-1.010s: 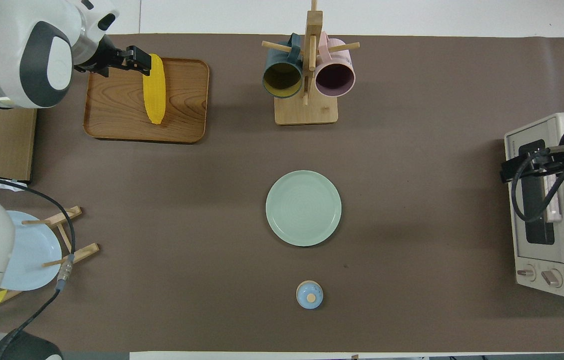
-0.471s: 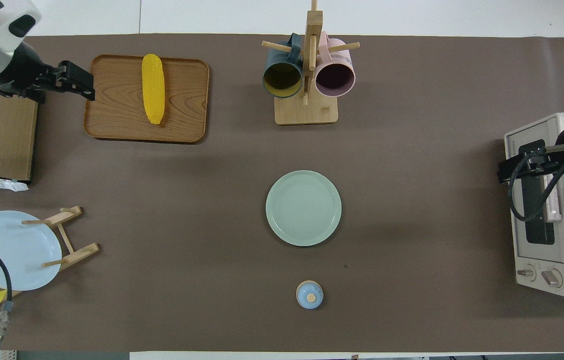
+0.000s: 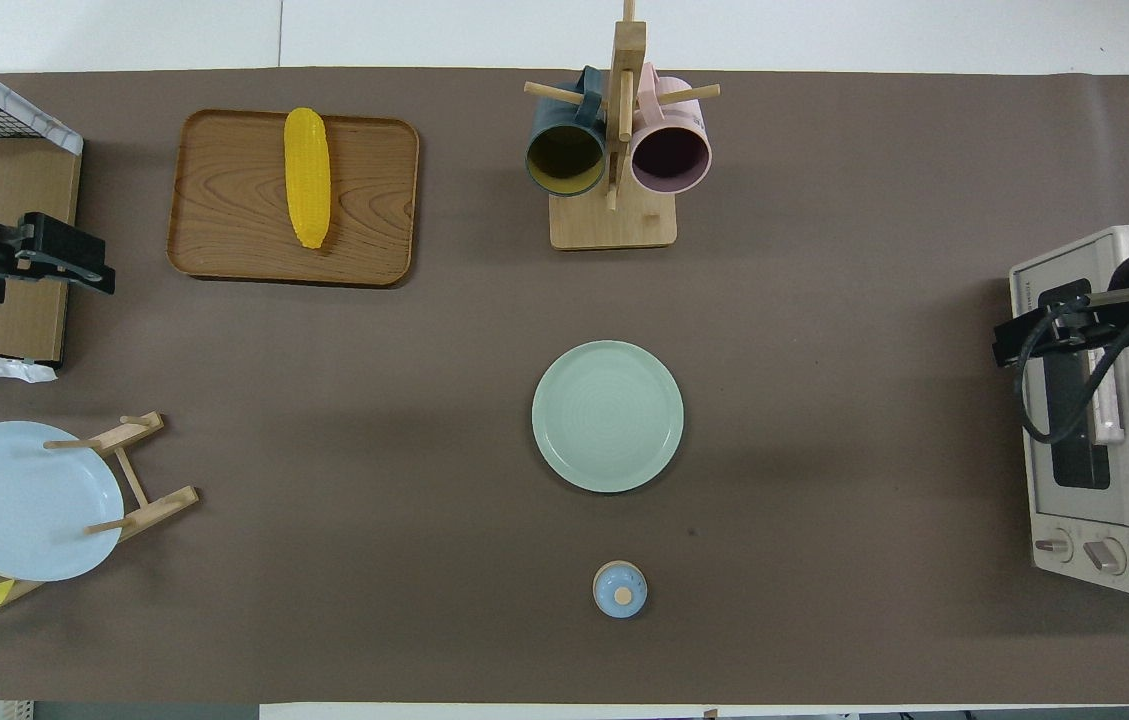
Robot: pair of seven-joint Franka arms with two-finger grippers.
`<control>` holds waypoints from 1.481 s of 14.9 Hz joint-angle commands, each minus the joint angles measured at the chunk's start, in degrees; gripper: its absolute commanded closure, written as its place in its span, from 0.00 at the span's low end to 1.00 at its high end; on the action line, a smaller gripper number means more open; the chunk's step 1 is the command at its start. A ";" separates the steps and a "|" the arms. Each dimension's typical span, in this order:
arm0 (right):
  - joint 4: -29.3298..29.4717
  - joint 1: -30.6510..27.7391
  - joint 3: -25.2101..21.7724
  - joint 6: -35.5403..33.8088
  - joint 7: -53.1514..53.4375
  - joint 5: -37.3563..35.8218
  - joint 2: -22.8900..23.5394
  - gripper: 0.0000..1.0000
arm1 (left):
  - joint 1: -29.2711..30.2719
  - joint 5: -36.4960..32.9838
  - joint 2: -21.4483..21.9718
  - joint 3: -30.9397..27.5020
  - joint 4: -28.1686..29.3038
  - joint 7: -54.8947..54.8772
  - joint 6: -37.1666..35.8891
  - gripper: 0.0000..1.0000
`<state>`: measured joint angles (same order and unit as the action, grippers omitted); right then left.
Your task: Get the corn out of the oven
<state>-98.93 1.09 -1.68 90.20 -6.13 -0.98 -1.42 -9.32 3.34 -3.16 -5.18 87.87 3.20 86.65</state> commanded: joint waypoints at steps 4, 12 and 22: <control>0.23 -0.56 0.18 -0.29 0.15 0.54 -0.07 0.00 | 2.46 -1.41 7.38 1.84 11.10 -0.21 1.94 0.00; 0.23 -0.56 0.18 -0.29 0.15 0.54 -0.07 0.00 | 4.48 -1.41 6.59 5.09 10.92 0.23 4.40 0.00; 0.23 -0.56 0.18 -0.29 0.15 0.46 -0.07 0.00 | 4.13 -1.41 4.92 5.09 11.01 0.50 8.18 0.00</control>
<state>-98.93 1.08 -1.71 90.20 -6.13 -0.98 -1.42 -5.37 3.24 1.29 -0.45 97.66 3.23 92.87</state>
